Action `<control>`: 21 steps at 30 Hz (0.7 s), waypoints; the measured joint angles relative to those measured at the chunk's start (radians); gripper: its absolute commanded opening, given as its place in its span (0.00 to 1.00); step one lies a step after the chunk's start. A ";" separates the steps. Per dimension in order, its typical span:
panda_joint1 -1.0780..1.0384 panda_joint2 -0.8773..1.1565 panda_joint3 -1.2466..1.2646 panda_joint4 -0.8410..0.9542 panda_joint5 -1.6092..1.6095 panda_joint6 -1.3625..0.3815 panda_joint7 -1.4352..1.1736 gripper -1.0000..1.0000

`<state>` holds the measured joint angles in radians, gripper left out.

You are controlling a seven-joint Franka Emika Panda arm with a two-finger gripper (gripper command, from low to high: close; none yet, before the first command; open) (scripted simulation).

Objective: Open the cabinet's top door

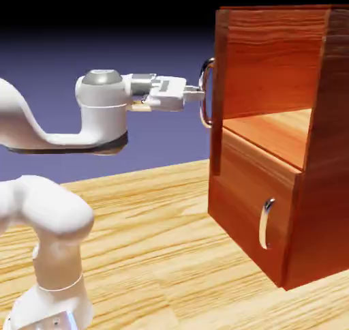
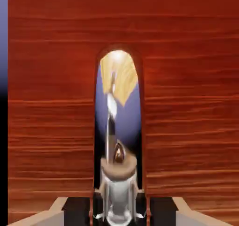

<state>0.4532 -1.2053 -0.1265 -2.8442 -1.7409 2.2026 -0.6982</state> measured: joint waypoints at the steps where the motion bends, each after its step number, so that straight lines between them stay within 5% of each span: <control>1: 0.001 -0.007 0.036 -0.006 0.038 -0.031 -0.005 0.00; 21: -0.085 0.219 0.761 0.234 0.701 -0.694 0.049 0.00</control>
<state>0.3679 -0.9864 0.6346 -2.6106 -1.0396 1.5090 -0.6488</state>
